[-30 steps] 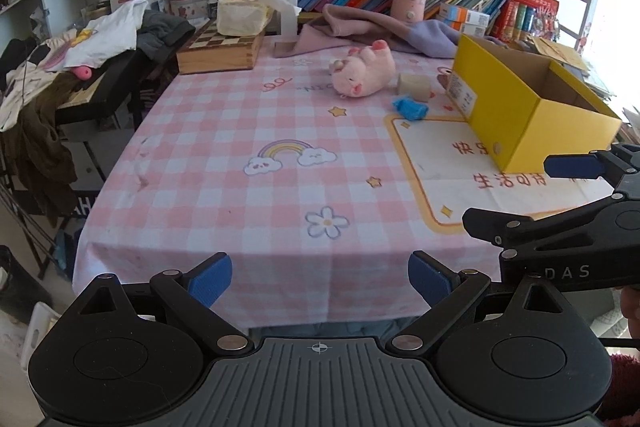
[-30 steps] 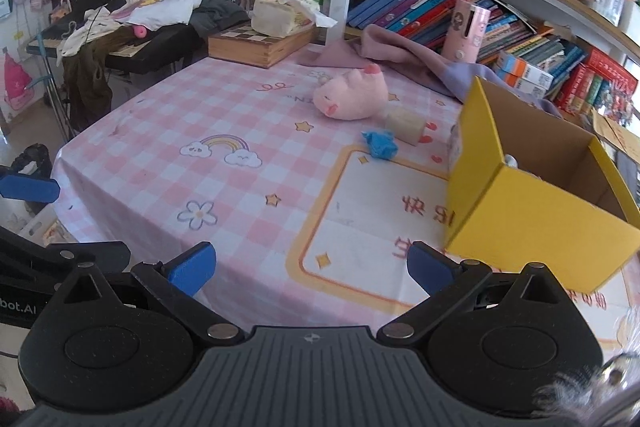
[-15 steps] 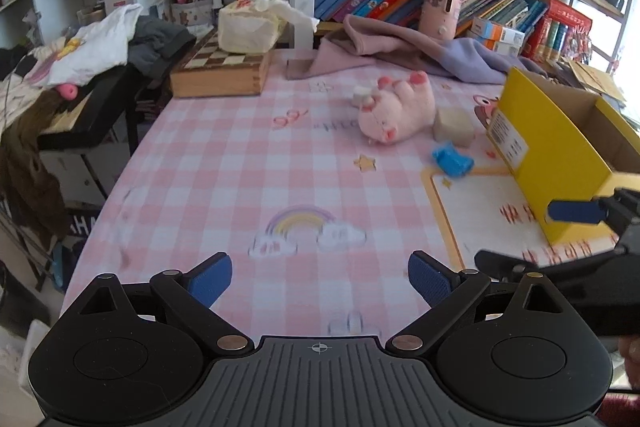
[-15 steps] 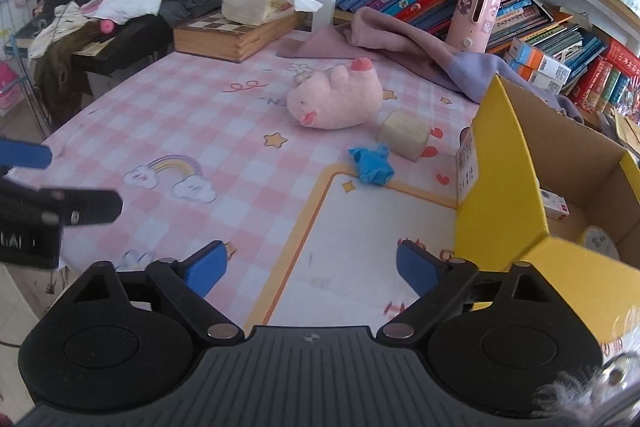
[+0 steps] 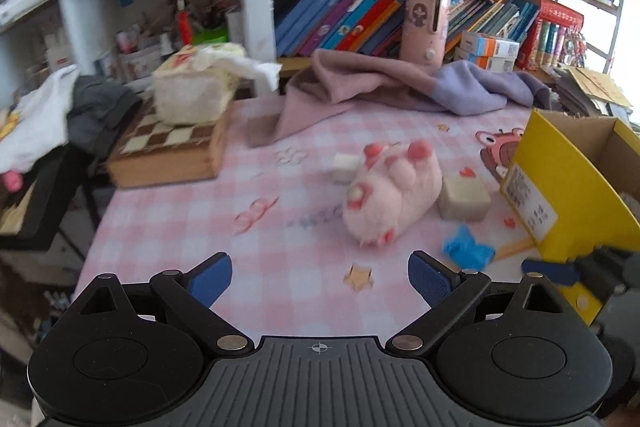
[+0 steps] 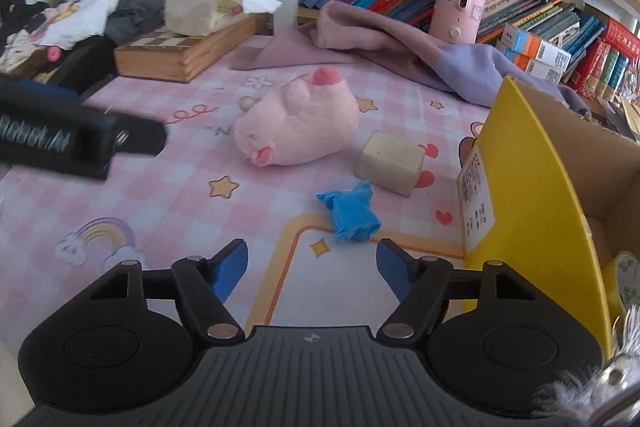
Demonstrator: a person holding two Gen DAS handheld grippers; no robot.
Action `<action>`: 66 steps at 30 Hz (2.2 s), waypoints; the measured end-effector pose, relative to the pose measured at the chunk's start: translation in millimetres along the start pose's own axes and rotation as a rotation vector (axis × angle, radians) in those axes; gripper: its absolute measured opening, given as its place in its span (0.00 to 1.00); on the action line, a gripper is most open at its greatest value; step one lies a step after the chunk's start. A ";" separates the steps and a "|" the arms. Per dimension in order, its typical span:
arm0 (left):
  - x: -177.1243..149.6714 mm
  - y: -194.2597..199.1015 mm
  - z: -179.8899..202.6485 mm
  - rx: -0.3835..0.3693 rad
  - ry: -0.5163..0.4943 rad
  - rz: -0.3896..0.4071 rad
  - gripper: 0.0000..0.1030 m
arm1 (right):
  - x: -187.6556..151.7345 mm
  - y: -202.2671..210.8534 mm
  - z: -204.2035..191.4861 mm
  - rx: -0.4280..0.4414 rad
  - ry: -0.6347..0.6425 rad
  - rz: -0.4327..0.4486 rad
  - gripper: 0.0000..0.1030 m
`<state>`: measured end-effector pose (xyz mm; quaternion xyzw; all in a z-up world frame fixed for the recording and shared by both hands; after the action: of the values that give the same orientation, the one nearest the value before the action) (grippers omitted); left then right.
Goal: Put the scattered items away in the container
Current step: 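Grasp the pink plush pig with the left tool while the right tool grasps the blue packet, then lift the plush pig and blue packet off the table with both tools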
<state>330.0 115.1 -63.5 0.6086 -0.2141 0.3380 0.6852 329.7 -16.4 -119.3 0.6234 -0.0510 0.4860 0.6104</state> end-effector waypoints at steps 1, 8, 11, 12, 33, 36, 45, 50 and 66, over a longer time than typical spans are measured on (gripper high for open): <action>3.9 -6.5 3.5 -0.013 -0.007 -0.005 0.94 | 1.1 -4.7 0.6 0.000 -0.003 -0.005 0.69; 18.5 -57.4 36.2 -0.122 -0.056 -0.057 0.94 | 7.3 -28.0 9.1 -0.021 -0.019 -0.023 0.69; 22.9 -77.5 47.0 -0.131 -0.089 -0.070 0.94 | 11.2 -37.5 14.8 -0.042 -0.033 -0.025 0.69; 25.1 -84.5 49.5 -0.132 -0.094 -0.073 0.94 | 12.4 -39.8 15.9 -0.049 -0.032 -0.023 0.69; 21.8 -126.9 57.7 -0.235 -0.011 -0.187 0.59 | 14.6 -60.5 30.4 0.008 -0.138 -0.039 0.27; 20.2 -116.3 53.5 -0.224 0.002 -0.179 0.58 | 16.8 -54.2 26.5 0.017 -0.131 -0.016 0.27; 10.9 -72.1 32.2 -0.204 0.071 -0.139 0.58 | 16.9 -27.3 16.5 0.028 -0.098 0.040 0.27; 1.5 -42.5 24.8 -0.204 0.096 -0.117 0.58 | 12.8 -8.9 12.0 0.036 -0.089 0.062 0.27; -52.4 64.7 2.9 -0.219 0.165 -0.075 0.58 | -6.7 75.8 -13.6 0.032 0.017 0.149 0.27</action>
<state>247.9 103.7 -55.4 0.5079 -0.1697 0.3357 0.7750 269.0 -27.9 -72.8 0.6234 -0.0846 0.5360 0.5629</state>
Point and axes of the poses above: each gripper's, at about its wrist camera, not at the fingertips, and y roughly against the way its jaws point, z to its right, x to its top, the point moved 8 cm from there along -y, roughly the way its jaws point, and after that the axes turned 14 degrees about y, right-handed, at the moved point
